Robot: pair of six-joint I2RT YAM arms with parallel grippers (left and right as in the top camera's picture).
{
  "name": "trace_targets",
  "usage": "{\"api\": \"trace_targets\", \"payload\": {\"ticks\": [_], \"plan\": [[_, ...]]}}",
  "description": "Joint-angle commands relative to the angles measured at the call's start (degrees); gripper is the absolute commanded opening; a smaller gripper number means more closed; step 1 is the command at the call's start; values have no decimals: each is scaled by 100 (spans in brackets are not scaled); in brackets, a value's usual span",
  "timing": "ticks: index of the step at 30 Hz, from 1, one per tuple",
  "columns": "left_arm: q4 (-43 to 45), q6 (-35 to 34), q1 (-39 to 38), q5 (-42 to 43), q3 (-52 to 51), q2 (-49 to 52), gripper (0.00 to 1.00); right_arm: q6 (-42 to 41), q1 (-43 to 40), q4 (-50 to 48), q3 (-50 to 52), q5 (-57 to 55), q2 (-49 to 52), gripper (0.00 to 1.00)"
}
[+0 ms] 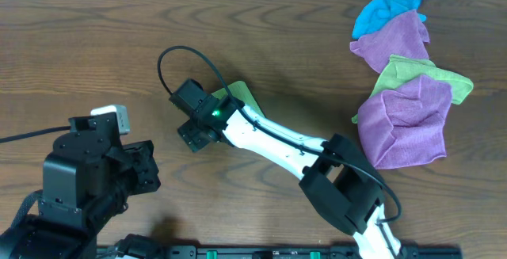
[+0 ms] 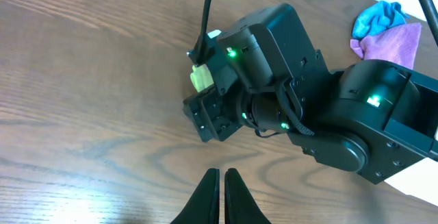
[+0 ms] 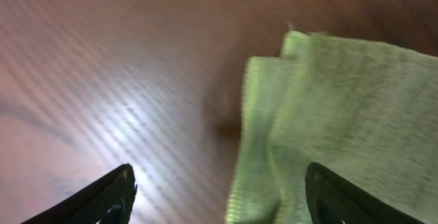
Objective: Fold the cloth
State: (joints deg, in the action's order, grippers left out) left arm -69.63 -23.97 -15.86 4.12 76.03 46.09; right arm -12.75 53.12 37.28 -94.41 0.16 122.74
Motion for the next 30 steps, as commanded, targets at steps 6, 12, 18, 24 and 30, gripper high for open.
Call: {"api": "trace_targets", "payload": {"ticks": [6,12,18,24,30], "plan": [[74,76,13,-455,-20,26,18,-4,-673,1233,-1473,-212,-48,15],[772,57,13,-448,-754,111,76,-243,-1397,1963,-1502,-310,-48,1],[1915,-363,13,188,-1974,575,91,-267,-1810,1904,-1069,-240,-46,1],[3539,-763,20,1104,-3174,1298,92,-264,-2271,1523,-422,407,-46,1],[4822,-1213,170,1604,-4061,1799,96,-267,-2538,1113,-2,697,-46,1]]}}
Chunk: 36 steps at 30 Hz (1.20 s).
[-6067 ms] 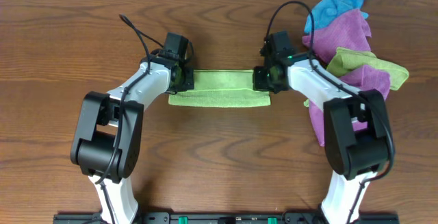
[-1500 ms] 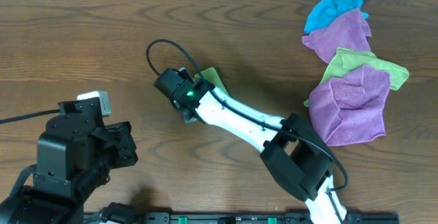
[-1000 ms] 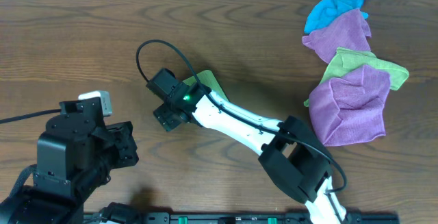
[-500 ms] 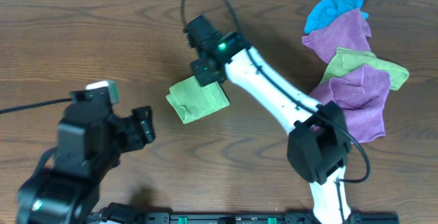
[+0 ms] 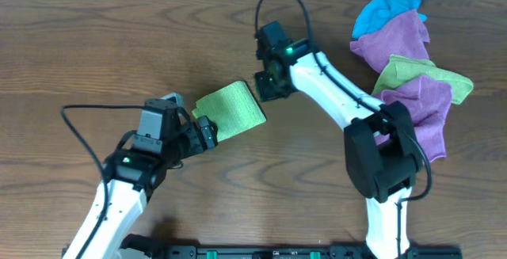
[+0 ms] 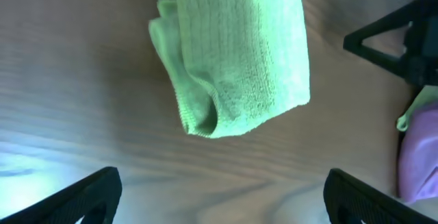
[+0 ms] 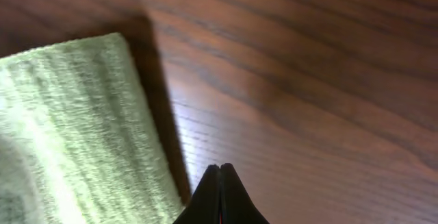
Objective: Fold the cloth
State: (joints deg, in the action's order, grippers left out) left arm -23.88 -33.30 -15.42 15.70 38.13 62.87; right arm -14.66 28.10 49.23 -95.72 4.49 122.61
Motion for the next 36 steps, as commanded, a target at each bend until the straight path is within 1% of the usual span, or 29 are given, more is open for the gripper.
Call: {"api": "trace_targets", "payload": {"ticks": [1,6,7,11,22,29,33,35,36], "plan": [[483,-321,219,632,-435,186,97,-74,-50,-160,181,313,-33,1],[1646,-468,741,1438,-1204,531,97,-76,-66,-365,269,376,-33,1],[1821,-560,820,1488,-1314,625,95,-76,-68,-413,271,393,-22,1],[2605,-804,938,1838,-1580,1056,95,-205,-76,-566,271,590,146,1],[4122,-876,942,1858,-1602,2323,95,-315,-59,-839,269,949,527,1],[4673,-1217,942,1888,-1600,3185,95,-378,142,-1029,269,1768,754,1],[4684,-1327,942,1886,-1600,3373,97,-374,304,-1073,269,1757,772,1],[4675,-1349,942,1886,-1600,3377,100,-378,297,-1106,269,1762,769,1],[4671,-1349,942,1886,-1600,3377,92,-382,271,-1106,269,1773,769,1]]}}
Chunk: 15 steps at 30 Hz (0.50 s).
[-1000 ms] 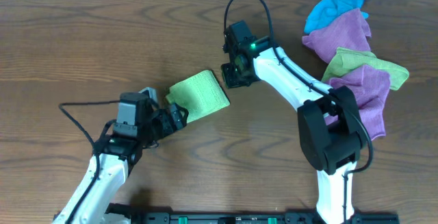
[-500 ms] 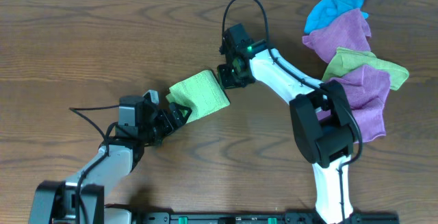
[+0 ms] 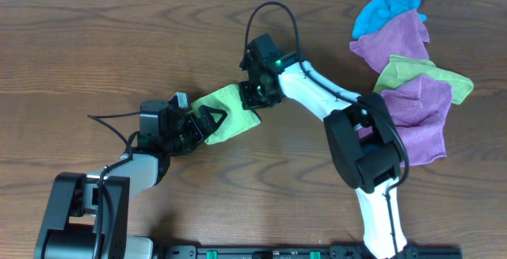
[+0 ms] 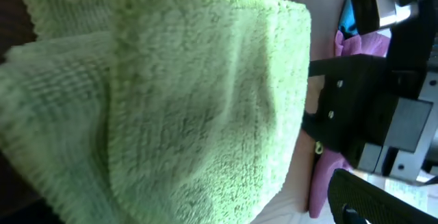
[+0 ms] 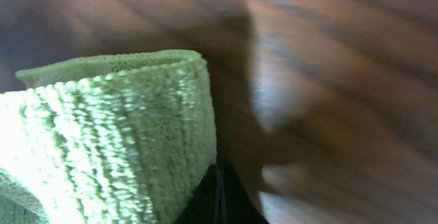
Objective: Fold the cloth
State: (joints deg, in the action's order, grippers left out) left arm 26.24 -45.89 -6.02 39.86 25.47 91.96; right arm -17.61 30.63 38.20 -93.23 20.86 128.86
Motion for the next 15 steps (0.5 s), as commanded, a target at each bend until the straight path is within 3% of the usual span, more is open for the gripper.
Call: {"api": "trace_targets", "payload": {"ticks": [1,2,5,7,8,9,15], "plan": [[-348,-92,2,-529,-334,468,88,-85,-9,-2,20,197,144,1],[-348,-92,2,-529,-334,468,82,-85,-37,-13,20,319,144,1],[-348,-153,2,-535,-334,468,43,-85,-116,11,17,361,144,1],[-343,-223,2,-535,-334,468,29,-83,-157,24,17,391,142,1],[-339,-223,2,-533,-328,468,13,-81,-186,55,11,448,125,1],[-339,-221,2,-529,-319,468,6,-79,-212,125,-11,472,109,1],[138,-256,2,15,-79,450,5,271,-474,1104,-501,170,-138,1]]}}
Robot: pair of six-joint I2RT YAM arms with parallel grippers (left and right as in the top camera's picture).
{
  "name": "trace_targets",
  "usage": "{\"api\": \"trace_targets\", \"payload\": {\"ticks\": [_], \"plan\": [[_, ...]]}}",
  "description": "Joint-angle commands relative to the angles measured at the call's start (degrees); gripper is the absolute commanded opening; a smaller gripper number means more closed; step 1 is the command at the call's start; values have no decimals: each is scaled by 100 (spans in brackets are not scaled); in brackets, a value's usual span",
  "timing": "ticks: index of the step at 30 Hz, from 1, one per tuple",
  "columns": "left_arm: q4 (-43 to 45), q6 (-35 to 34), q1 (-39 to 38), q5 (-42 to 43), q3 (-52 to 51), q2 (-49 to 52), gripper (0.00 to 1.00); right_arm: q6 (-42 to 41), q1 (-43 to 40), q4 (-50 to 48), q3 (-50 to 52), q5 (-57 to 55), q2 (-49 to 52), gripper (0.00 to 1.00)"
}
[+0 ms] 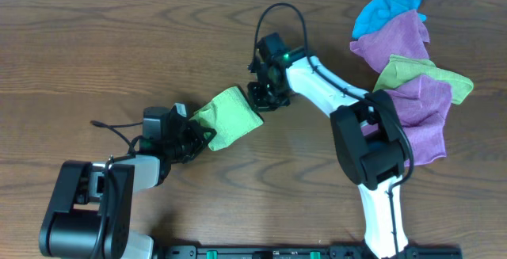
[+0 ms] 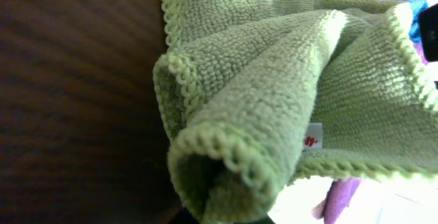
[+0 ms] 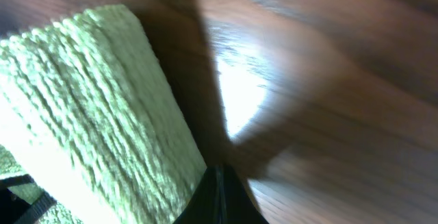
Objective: Fold the cloth
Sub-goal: 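Carry the green towel to the far left with the left gripper and release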
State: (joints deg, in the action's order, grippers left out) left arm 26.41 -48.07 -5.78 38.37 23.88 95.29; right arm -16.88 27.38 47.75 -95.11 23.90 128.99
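Note:
A folded green cloth (image 1: 230,116) lies on the wooden table (image 1: 95,45) near the middle. My left gripper (image 1: 198,135) is at its lower left corner. In the left wrist view the cloth's rolled edge (image 2: 274,101) fills the frame and sits on the fingertips, with the left gripper (image 2: 222,218) shut on it. My right gripper (image 1: 264,100) rests at the cloth's upper right corner. In the right wrist view it (image 3: 220,196) is shut and empty, with the cloth's edge (image 3: 89,101) just to its left.
A heap of loose cloths lies at the table's right end: a blue one (image 1: 388,9), a purple one (image 1: 396,41), a green one (image 1: 424,77) and a larger purple one (image 1: 408,124). The right arm reaches over the table's middle.
My left gripper was open around the cloth's lower left edge and is now shut on it. The right gripper has shifted slightly right, off the cloth's top edge.
First my right gripper was open over the cloth, and the left arm was drawn back, shut. Then the left gripper stood open at the cloth's left and the right, shut, sat off its upper right. Both then closed in; now the left holds the corner.

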Motion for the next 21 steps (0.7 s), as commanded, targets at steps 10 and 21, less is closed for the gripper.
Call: {"api": "trace_targets", "payload": {"ticks": [10,21], "plan": [[-326,-227,883,238,2020,-752,6,695,-581,1276,-949,-1064,-1491,1],[-551,-249,3244,367,2693,-699,6,734,-603,1357,-946,-1060,-1961,1]]}}
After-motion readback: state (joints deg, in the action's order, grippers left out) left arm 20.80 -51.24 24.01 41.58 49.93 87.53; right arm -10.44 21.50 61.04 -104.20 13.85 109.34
